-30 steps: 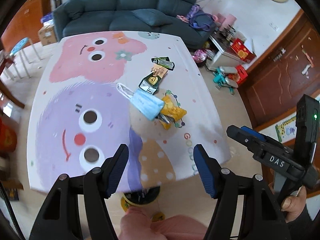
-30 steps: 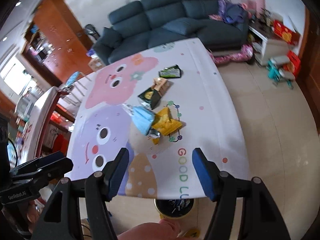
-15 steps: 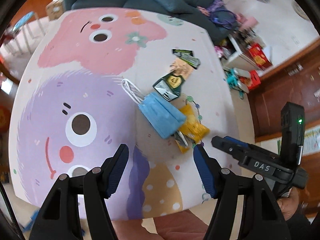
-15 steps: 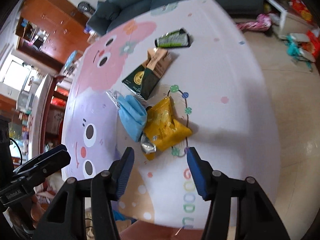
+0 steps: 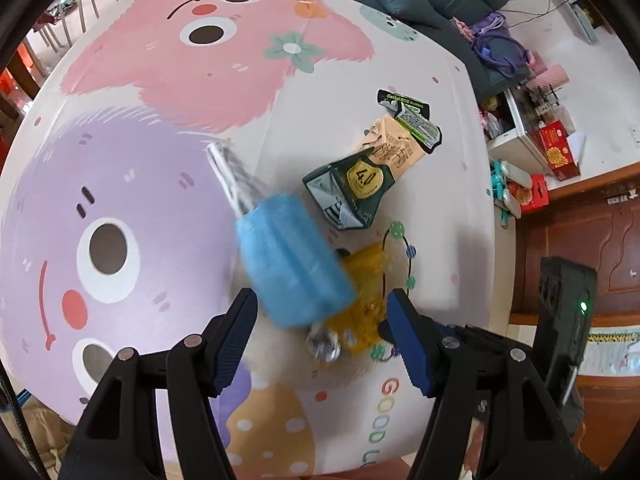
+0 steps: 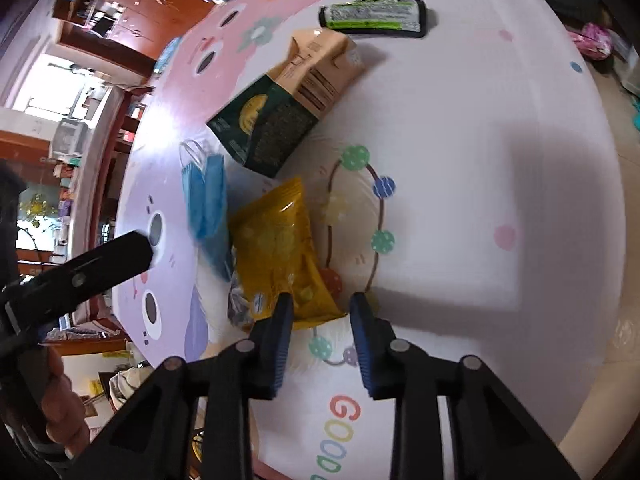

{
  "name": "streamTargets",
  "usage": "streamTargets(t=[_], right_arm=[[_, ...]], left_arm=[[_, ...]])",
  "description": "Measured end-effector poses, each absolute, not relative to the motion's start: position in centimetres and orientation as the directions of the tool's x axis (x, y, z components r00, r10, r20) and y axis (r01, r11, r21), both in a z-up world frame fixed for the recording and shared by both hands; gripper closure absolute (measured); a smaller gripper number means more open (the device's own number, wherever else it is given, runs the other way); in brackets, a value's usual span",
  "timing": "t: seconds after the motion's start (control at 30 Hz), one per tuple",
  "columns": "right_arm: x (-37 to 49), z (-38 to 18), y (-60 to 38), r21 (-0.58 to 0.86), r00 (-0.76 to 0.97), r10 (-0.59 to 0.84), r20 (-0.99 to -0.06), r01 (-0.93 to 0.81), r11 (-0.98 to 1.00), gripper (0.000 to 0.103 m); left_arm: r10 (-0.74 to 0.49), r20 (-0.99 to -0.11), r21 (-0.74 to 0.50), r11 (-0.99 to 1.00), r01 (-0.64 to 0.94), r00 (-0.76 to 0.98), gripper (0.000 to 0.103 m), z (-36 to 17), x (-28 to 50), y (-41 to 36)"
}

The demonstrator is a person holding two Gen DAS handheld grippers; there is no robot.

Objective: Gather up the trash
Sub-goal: 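Grasp the blue face mask with the left tool while the right tool grasps the yellow snack bag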

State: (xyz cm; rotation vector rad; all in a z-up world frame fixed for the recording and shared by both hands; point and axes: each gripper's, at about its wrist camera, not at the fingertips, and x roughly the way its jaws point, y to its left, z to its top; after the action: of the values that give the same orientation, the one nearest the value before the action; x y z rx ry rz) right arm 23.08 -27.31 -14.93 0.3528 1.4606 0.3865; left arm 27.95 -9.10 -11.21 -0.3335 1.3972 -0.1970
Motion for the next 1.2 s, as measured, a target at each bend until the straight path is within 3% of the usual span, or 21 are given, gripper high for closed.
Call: streamTargets(t=[0.37, 0.43, 0.63, 0.7, 0.77, 0.93, 1.2], right_arm=[[24.1, -15.1, -27.6, 0.464, 0.035, 0.469, -0.882, -0.096, 0.880, 0.075], [24.1, -15.0, -27.5, 0.453, 0.033, 0.459, -0.888, -0.112, 0.885, 0.074], [24.4, -14.5, -26.6, 0.411, 0.038, 0.424, -0.905, -0.174, 0.895, 0.074], [24.6, -14.2, -26.0, 0.397, 0.043, 0.413, -0.910, -0.197, 0.896, 0.074], [24.7, -14.1, -25.2, 0.385, 0.044, 0.404, -0.914, -0.221, 0.896, 0.074], [24.5, -13.7, -23.1, 0.354, 0.057, 0.385, -0.921, -0.291, 0.889, 0.060], [23.7, -13.3, -19.2, 0.319, 0.077, 0.379, -0.922, -0.403, 0.858, 0.060]], left_arm=[[-0.180, -0.981, -0.192, 0.962, -0.195, 0.076, 0.039, -15.7, 31.2, -9.8], [-0.173, -0.984, -0.179, 0.962, -0.207, 0.043, 0.050, -16.7, 31.0, -9.7], [-0.163, -0.984, -0.173, 0.966, -0.191, 0.066, 0.071, -16.3, 30.0, -9.0], [-0.169, -0.983, -0.181, 0.963, -0.200, 0.073, 0.084, -16.2, 29.4, -8.4], [-0.167, -0.983, -0.180, 0.961, -0.209, 0.080, 0.089, -16.0, 28.8, -7.7], [-0.167, -0.978, -0.192, 0.954, -0.231, 0.121, 0.091, -15.0, 26.9, -5.7], [-0.201, -0.974, -0.222, 0.941, -0.256, 0.106, 0.091, -15.6, 24.7, -2.5]])
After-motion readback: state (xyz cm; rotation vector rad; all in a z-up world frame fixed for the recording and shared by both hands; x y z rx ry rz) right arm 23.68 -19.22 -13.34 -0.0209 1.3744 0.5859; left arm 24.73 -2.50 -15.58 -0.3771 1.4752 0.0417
